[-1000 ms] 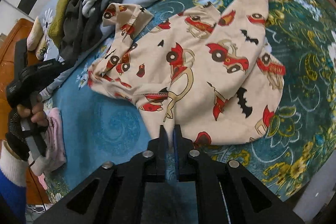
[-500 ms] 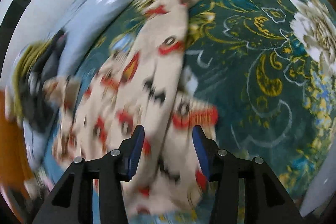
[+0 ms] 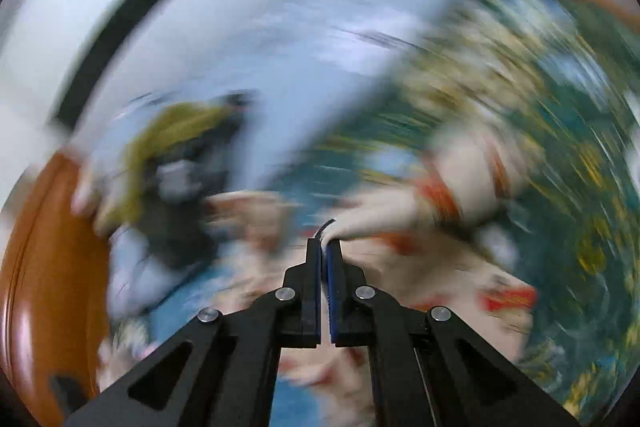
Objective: Fold clothes
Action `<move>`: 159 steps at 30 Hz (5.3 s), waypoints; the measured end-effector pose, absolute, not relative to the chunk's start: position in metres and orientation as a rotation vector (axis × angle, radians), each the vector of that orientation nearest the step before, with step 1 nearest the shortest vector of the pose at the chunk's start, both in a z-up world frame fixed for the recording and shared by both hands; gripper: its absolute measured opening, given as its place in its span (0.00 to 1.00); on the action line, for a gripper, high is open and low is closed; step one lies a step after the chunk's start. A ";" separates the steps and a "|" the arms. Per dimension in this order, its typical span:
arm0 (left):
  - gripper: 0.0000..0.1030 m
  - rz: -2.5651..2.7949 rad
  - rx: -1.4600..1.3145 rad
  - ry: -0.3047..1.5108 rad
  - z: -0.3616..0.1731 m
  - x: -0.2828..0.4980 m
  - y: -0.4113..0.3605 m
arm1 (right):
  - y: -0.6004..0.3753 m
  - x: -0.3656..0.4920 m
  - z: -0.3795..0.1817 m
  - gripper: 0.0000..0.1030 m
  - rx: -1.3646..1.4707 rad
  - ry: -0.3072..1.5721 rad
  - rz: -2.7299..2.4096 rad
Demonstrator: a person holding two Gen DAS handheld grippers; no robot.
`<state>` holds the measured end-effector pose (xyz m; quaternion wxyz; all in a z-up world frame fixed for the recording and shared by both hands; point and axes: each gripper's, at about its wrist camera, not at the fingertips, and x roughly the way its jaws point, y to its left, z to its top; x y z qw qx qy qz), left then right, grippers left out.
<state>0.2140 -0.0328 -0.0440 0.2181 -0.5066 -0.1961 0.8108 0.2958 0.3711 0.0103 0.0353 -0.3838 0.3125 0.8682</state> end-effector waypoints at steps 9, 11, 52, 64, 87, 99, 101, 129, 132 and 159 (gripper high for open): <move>0.15 2.338 -1.455 -0.593 -0.040 0.245 -0.087 | 0.146 0.302 -0.029 0.03 -1.954 0.265 3.013; 0.19 2.336 -1.491 -0.577 -0.048 0.253 -0.090 | 0.137 0.302 -0.051 0.03 -2.060 0.251 2.907; 0.09 2.386 -1.653 -0.406 -0.082 0.235 -0.037 | 0.465 0.428 -0.117 0.53 -1.221 1.499 1.969; 0.09 2.334 -1.718 -0.501 -0.097 0.239 -0.050 | 0.481 0.380 -0.136 0.52 -1.328 1.439 1.927; 0.46 2.093 -1.696 -0.437 -0.111 0.198 0.021 | 0.558 0.465 -0.105 0.01 -1.105 1.280 1.855; 0.45 1.852 -1.584 0.049 -0.156 0.158 0.133 | 0.545 0.458 -0.089 0.01 -1.172 1.231 1.908; 0.45 1.793 -1.604 0.109 -0.164 0.159 0.148 | 0.545 0.453 -0.085 0.01 -1.191 1.206 1.918; 0.02 2.446 -1.650 -0.398 -0.097 0.233 -0.087 | 0.550 0.438 -0.028 0.01 -1.120 1.027 2.093; 0.02 2.416 -1.786 -0.416 -0.135 0.252 -0.090 | 0.550 0.466 -0.080 0.01 -1.197 1.100 1.934; 0.07 2.350 -1.753 -0.848 -0.161 0.363 -0.166 | 0.543 0.503 -0.094 0.01 -1.300 0.899 1.874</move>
